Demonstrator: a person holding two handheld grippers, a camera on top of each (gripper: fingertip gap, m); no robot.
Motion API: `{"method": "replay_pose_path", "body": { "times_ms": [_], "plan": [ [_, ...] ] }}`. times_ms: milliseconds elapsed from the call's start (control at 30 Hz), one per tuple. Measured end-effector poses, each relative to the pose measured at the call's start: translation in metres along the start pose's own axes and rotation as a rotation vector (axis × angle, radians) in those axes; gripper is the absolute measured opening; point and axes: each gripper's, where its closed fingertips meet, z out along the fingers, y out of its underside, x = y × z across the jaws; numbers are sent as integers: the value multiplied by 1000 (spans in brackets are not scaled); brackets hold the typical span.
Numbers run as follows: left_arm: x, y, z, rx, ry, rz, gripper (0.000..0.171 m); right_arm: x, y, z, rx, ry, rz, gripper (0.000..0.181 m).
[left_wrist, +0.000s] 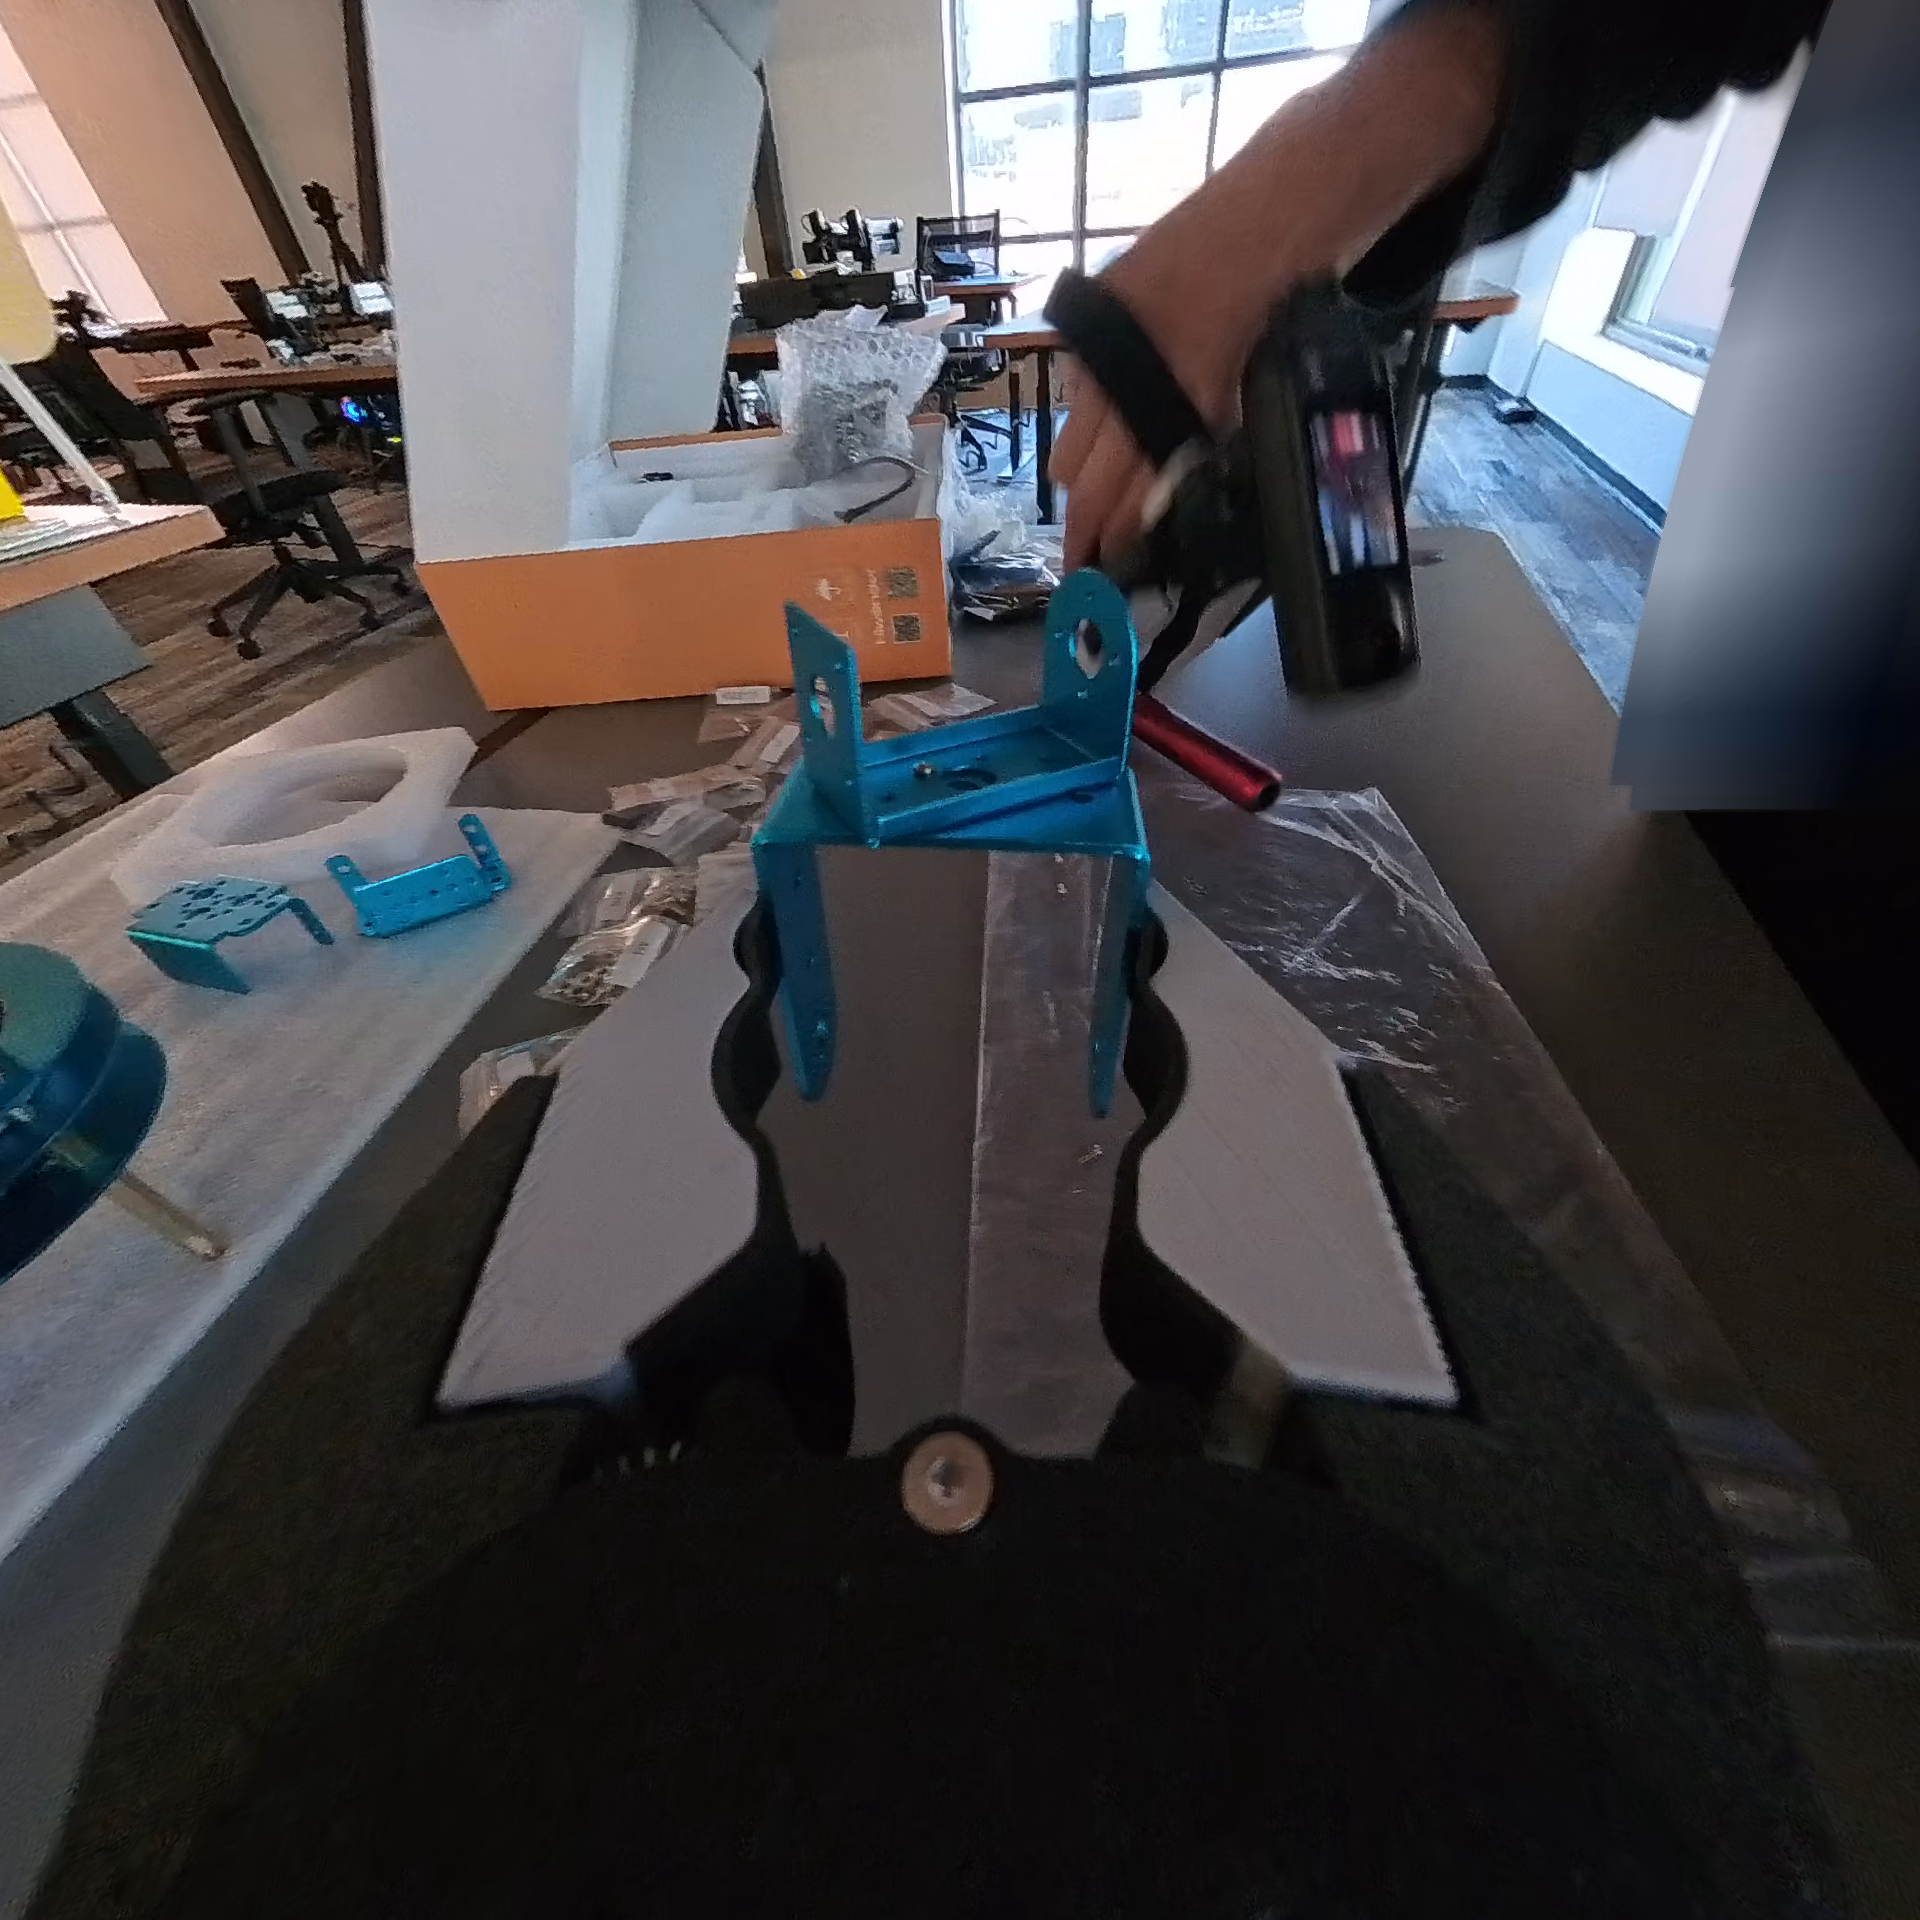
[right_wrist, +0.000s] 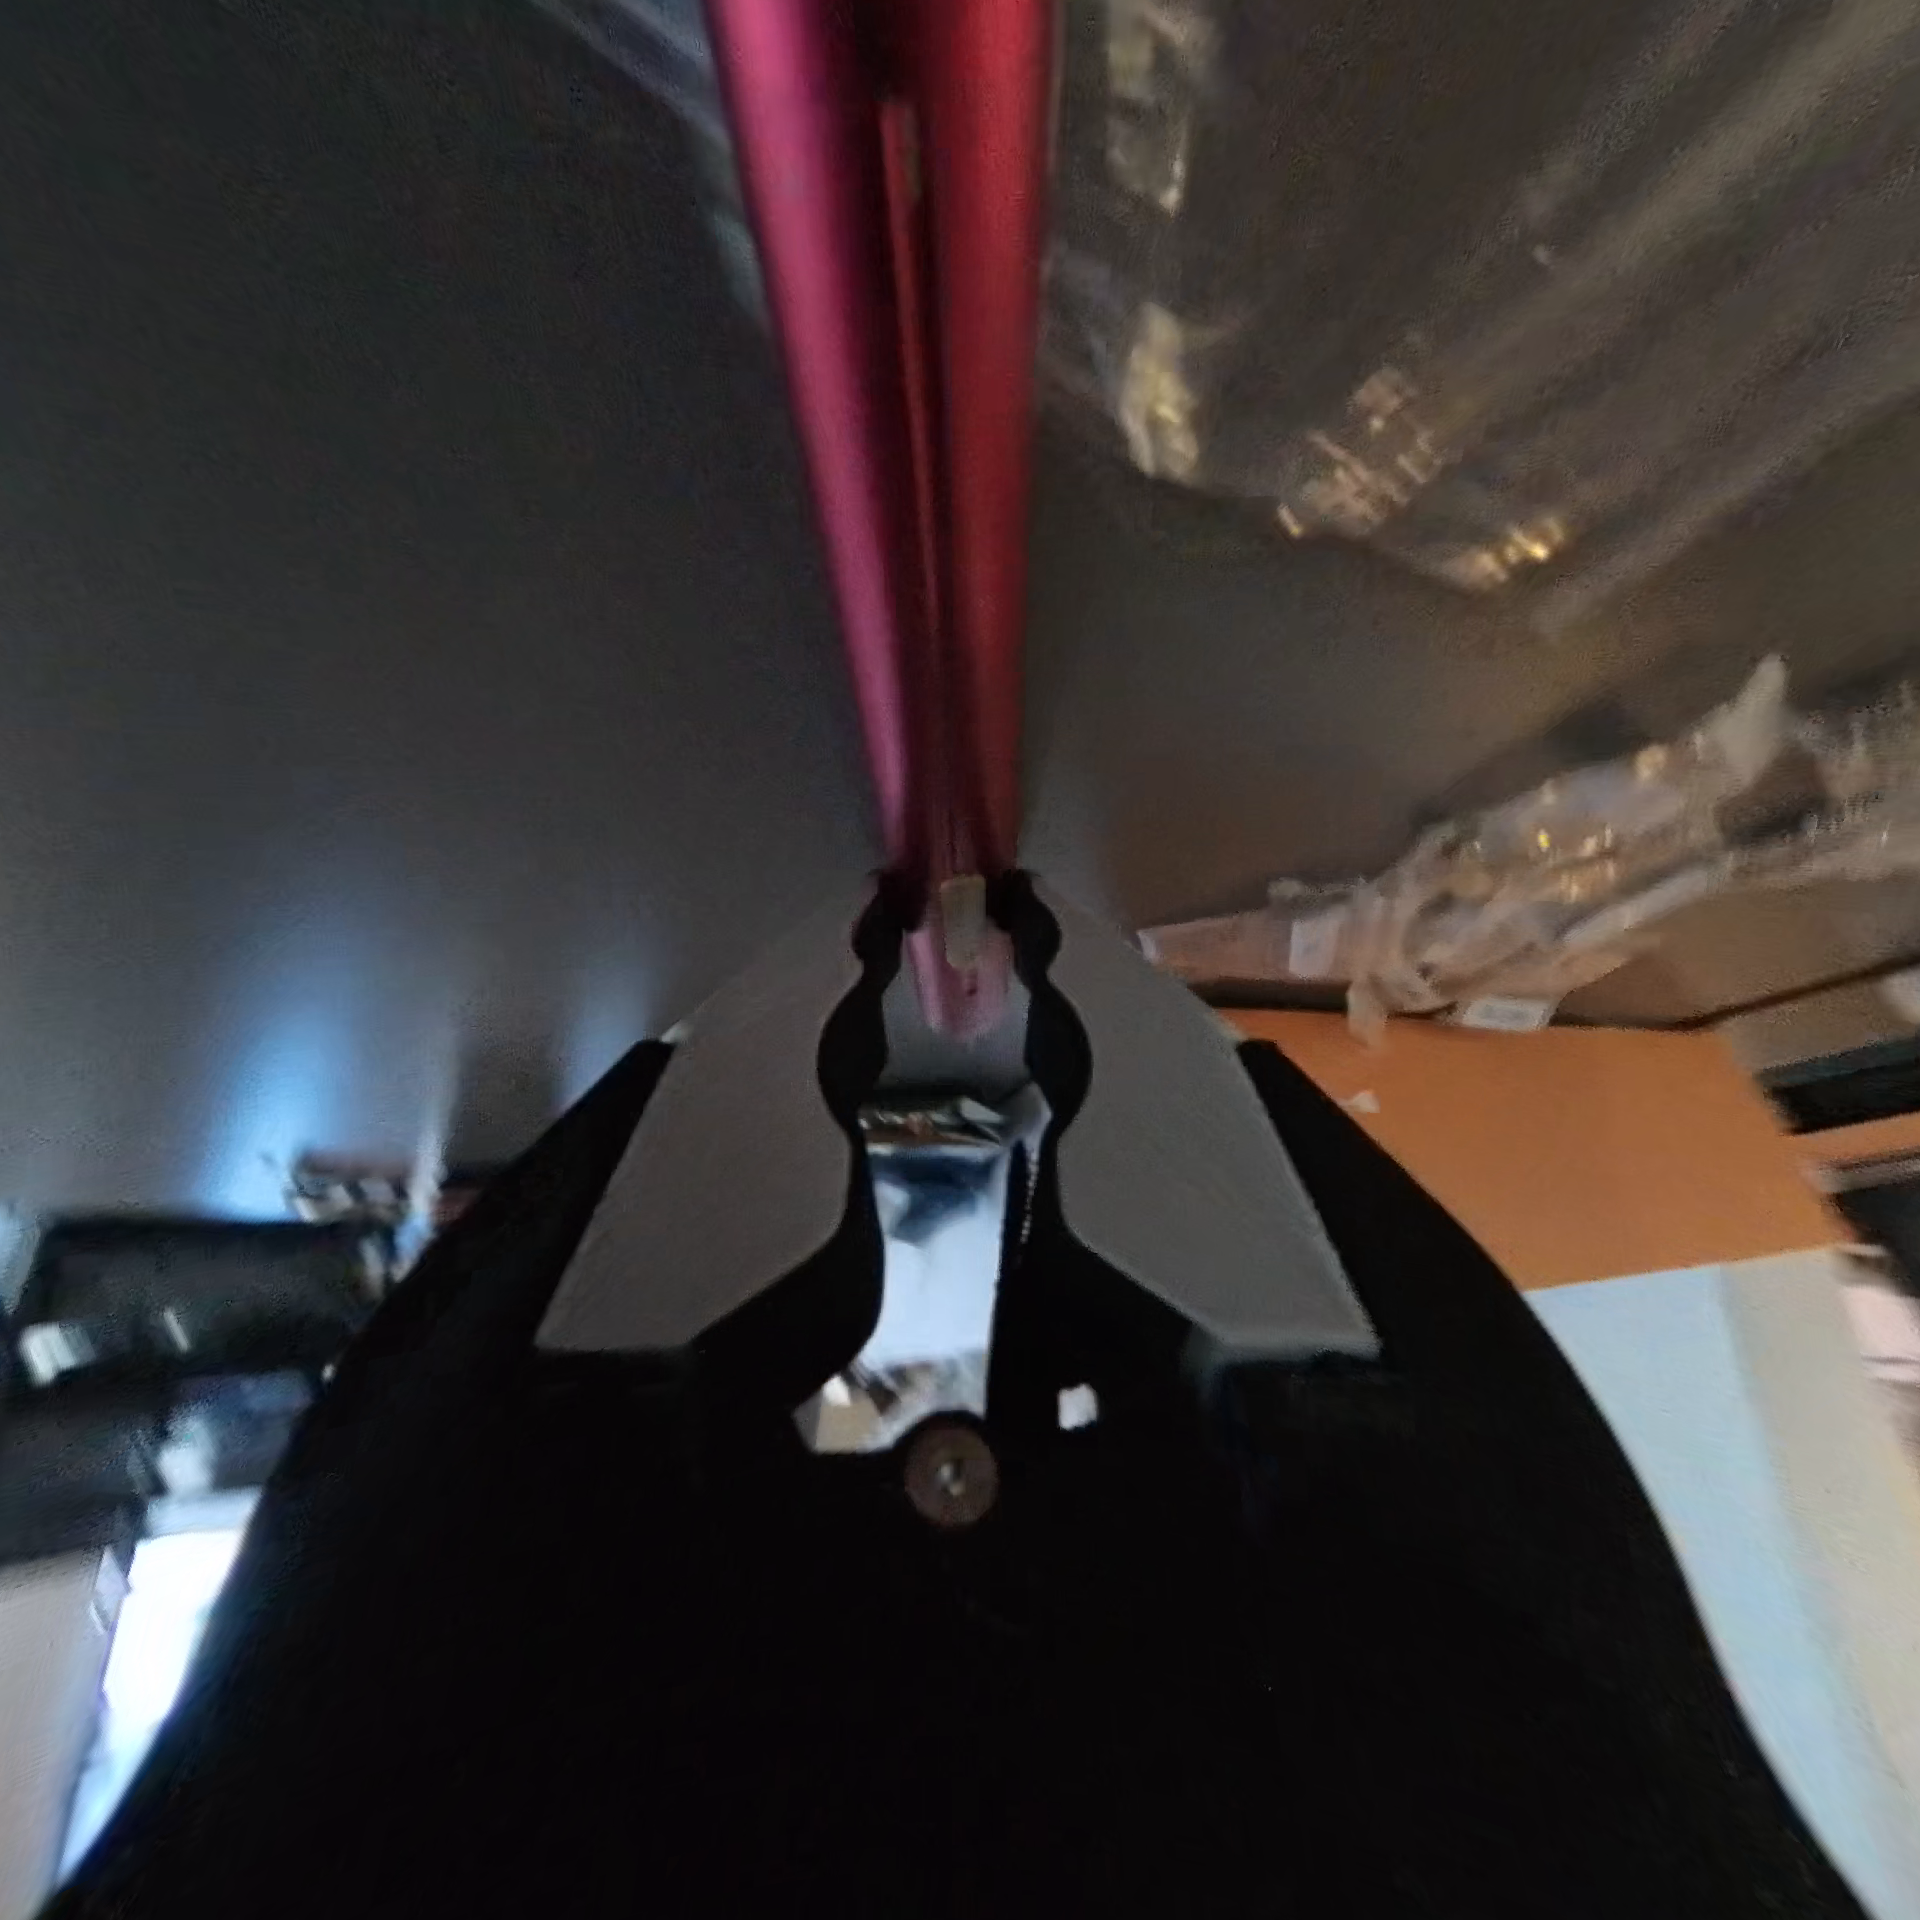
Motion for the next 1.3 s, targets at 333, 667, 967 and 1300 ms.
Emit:
{"method": "replay_pose_path", "body": {
  "times_ms": [333, 667, 967, 1300],
  "plan": [
    [-8, -4, -3, 22, -19, -29, 66, 65, 18, -154, 1490, 279, 925, 20],
    [-5, 4, 2, -4, -7, -25, 66, 26, -34, -51, 982, -2, 820, 19],
    [-2, 4, 3, -10, -3, -14, 66, -24, 7, 4, 480, -144, 730, 20],
    [2, 7, 5, -22, 10, -10, 66, 9, -27, -25, 300, -393, 570, 51]
  ]
}}
